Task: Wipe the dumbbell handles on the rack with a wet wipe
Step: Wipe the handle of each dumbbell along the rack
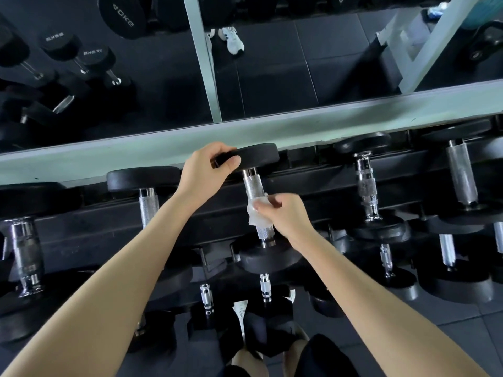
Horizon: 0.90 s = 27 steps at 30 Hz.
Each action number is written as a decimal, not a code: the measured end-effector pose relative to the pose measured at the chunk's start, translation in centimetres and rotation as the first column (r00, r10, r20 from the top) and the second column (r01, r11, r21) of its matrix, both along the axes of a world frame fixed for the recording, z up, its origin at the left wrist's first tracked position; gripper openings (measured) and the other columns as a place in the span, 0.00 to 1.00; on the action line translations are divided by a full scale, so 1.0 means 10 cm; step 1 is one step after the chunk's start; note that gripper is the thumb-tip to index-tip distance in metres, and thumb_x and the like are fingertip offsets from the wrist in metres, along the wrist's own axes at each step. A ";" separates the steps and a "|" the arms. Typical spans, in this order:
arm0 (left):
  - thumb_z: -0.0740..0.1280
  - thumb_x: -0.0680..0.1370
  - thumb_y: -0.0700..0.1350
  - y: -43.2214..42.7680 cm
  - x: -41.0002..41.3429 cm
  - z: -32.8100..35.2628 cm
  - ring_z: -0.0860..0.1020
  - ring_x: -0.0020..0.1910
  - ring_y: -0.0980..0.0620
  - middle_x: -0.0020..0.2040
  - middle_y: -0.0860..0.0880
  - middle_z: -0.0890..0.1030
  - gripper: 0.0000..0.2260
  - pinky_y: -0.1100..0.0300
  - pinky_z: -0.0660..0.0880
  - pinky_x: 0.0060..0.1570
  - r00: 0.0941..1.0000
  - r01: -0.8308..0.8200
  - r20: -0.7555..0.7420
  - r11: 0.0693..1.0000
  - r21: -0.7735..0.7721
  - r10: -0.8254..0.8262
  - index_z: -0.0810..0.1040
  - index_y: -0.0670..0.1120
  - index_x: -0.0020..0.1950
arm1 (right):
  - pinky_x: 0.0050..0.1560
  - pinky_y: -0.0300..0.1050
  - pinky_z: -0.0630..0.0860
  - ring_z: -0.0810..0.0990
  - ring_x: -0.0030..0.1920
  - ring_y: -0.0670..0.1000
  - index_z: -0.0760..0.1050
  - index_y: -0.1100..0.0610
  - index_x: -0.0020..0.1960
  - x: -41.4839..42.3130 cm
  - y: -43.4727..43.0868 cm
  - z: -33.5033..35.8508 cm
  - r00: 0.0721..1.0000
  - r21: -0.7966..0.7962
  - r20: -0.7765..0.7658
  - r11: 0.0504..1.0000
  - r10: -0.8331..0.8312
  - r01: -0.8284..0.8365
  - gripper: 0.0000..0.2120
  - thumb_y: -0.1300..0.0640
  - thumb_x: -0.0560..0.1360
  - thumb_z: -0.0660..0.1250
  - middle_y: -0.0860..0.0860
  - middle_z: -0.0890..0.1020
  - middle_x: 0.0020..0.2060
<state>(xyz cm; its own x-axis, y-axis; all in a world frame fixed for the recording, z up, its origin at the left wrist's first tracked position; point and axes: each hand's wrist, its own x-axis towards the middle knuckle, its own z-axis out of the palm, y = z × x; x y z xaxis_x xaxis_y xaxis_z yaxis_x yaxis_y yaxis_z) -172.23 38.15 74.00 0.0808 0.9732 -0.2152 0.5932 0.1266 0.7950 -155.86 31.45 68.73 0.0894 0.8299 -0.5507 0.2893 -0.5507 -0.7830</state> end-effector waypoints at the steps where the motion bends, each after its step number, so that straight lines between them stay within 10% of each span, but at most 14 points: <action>1: 0.68 0.77 0.47 0.00 0.01 0.00 0.77 0.53 0.56 0.49 0.59 0.79 0.09 0.63 0.73 0.54 1.000 -0.002 0.003 1.000 0.002 0.002 0.79 0.50 0.57 | 0.36 0.46 0.72 0.76 0.34 0.51 0.79 0.68 0.40 -0.02 0.08 0.02 0.999 0.003 -0.020 1.000 -0.027 0.027 0.15 0.54 0.69 0.74 0.57 0.78 0.32; 8: 0.67 0.77 0.48 0.00 0.03 0.00 0.78 0.53 0.56 0.49 0.58 0.80 0.09 0.62 0.73 0.55 1.000 -0.005 -0.009 1.000 0.025 0.005 0.80 0.50 0.56 | 0.41 0.29 0.76 0.80 0.43 0.43 0.80 0.58 0.54 0.05 0.15 0.08 0.993 0.069 -0.055 0.992 0.107 -0.103 0.12 0.56 0.72 0.73 0.50 0.83 0.44; 14: 0.68 0.77 0.48 0.01 0.03 0.01 0.77 0.53 0.57 0.48 0.60 0.79 0.08 0.64 0.72 0.55 1.000 -0.016 0.019 1.000 -0.011 0.016 0.80 0.51 0.55 | 0.51 0.50 0.80 0.83 0.46 0.52 0.80 0.62 0.48 0.20 -0.10 -0.05 0.913 -0.072 0.127 0.922 0.388 -0.381 0.17 0.51 0.67 0.74 0.54 0.85 0.43; 20: 0.68 0.77 0.47 0.00 0.03 0.03 0.76 0.54 0.59 0.52 0.56 0.81 0.07 0.70 0.69 0.52 1.000 -0.006 0.027 1.000 -0.030 0.007 0.79 0.50 0.54 | 0.28 0.29 0.67 0.72 0.32 0.42 0.71 0.59 0.37 0.24 -0.10 0.05 0.785 -0.118 0.269 0.828 0.558 -0.548 0.13 0.56 0.68 0.75 0.47 0.74 0.32; 27: 0.68 0.77 0.46 -0.01 0.04 -0.01 0.76 0.56 0.59 0.53 0.58 0.80 0.08 0.67 0.69 0.56 0.998 -0.036 0.048 0.999 -0.034 0.037 0.79 0.51 0.56 | 0.43 0.39 0.80 0.83 0.43 0.49 0.79 0.63 0.52 0.16 0.00 0.01 0.988 -0.066 -0.148 0.996 0.048 -0.058 0.15 0.65 0.66 0.76 0.54 0.84 0.44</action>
